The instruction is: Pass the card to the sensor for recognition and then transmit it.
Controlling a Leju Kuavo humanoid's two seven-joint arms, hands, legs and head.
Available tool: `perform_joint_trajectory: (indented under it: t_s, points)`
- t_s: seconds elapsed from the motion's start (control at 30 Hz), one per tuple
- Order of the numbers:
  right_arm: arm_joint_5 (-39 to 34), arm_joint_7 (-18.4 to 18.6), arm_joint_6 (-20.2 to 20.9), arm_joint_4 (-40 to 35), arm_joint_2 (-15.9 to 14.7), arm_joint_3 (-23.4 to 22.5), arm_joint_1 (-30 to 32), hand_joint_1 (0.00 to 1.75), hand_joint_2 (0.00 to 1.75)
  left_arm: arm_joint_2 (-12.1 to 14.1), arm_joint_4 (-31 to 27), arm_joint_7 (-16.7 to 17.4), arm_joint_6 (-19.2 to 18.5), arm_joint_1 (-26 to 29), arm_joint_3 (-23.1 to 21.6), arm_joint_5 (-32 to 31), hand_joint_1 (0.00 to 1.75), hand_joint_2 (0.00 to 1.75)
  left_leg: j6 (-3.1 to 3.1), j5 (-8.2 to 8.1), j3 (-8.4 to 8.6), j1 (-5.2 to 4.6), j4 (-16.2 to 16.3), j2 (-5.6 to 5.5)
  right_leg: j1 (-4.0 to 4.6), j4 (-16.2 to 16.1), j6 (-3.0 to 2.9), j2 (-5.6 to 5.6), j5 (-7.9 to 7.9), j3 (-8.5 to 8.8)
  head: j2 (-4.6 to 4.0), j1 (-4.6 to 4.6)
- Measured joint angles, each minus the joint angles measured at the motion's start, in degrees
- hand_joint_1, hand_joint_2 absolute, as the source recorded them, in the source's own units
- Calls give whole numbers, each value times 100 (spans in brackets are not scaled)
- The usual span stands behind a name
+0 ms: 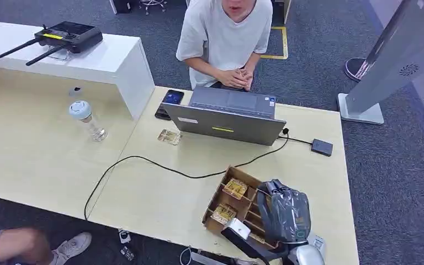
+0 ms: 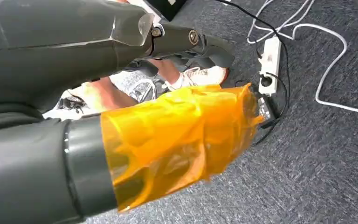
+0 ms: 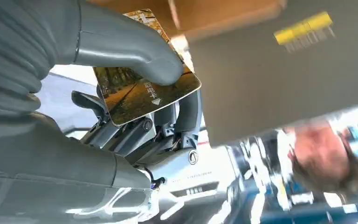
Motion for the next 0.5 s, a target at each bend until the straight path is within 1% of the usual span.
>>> perform_joint_trajectory:
  t_s: [0.3, 0.5]
  points:
    - [-311, -369, 11, -973, 0, -33, 124, 175, 175, 2, 0, -52, 79, 21, 0, 68, 0, 0, 0, 0, 0, 0, 0, 0, 0, 0, 0, 0, 0, 0, 0, 0]
    - [-688, -634, 85, -1405, 0, -28, 109, 175, 175, 2, 0, -96, 92, 40, 0, 74, 0, 0, 0, 0, -1, 0, 0, -1, 0, 0, 0, -1, 0, 1, 0, 0]
